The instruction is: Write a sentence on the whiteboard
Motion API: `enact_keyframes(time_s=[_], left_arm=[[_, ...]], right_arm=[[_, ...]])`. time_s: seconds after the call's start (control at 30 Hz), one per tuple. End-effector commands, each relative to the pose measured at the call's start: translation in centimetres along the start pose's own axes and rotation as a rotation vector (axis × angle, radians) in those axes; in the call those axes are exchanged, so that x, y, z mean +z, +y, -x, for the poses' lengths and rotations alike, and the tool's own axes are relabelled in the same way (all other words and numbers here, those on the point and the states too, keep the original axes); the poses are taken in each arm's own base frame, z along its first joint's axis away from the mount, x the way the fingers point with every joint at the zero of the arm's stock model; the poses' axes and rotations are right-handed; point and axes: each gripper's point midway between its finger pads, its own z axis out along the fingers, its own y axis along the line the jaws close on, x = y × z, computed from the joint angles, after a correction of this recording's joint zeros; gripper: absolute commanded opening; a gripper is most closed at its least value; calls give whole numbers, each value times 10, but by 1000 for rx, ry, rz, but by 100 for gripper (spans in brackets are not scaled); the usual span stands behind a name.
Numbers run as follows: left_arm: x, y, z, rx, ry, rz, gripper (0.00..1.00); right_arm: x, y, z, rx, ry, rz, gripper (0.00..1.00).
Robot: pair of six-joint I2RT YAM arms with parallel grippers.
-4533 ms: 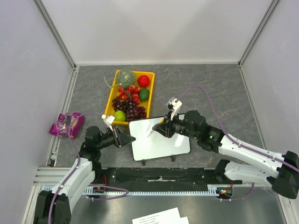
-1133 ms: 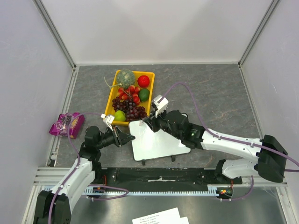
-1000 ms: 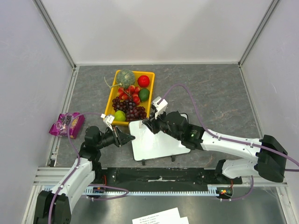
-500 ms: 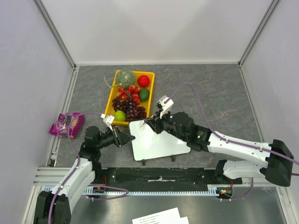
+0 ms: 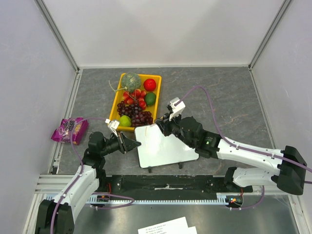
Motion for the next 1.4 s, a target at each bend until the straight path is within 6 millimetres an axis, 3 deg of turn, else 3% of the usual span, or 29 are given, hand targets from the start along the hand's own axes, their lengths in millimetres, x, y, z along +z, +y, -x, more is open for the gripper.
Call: enact_keyframes(time_s=[0.0,0.33,0.9,1.37], left_arm=[[1,-1,6,63,-19,-8,2],[1,-1,7,64,-21,-9,2],[1,-1,7,61,-21,-7,2],[1,-1,7,61,-21,-6,2]], right_arm=[[7,-2,13,30,-57,-35,0],[17,-1,-5,17,-15,-32,0],[19,10,-26,18,60,32,0],[10,-4,-35,1,78,-18,0]])
